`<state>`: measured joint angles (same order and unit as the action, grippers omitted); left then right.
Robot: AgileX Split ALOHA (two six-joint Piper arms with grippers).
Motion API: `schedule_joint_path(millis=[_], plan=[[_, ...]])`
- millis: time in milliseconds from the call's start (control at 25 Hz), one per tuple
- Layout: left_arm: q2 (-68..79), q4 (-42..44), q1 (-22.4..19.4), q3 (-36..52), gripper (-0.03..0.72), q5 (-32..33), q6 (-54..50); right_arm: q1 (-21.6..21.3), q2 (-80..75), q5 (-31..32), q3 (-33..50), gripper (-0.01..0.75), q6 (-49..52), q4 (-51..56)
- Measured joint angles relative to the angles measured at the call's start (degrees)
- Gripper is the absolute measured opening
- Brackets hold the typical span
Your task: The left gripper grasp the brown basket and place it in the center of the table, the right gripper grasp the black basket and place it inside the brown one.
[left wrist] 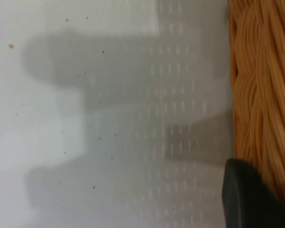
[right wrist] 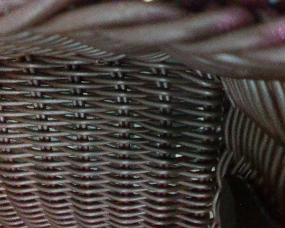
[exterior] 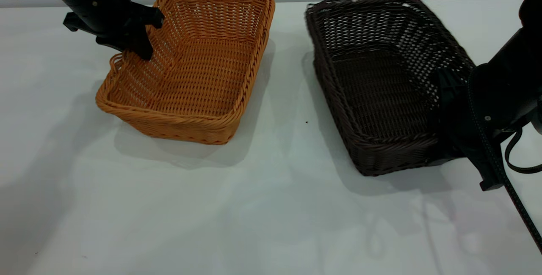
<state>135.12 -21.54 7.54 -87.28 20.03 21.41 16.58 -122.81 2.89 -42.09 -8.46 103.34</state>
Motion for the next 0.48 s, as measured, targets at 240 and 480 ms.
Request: schedule_joint_path(millis=[240, 480], plan=[[0.1, 1.1, 0.0, -0.1, 0.088, -0.1, -0.1, -0.8, 2.4, -0.1, 0.0, 0.094, -0.7, -0.3], [0.1, 4.1, 0.2, -0.1, 0.088, 0.1, 2.8, -9.8, 10.1, 1.3, -0.5, 0.094, -11.7, -5.8]])
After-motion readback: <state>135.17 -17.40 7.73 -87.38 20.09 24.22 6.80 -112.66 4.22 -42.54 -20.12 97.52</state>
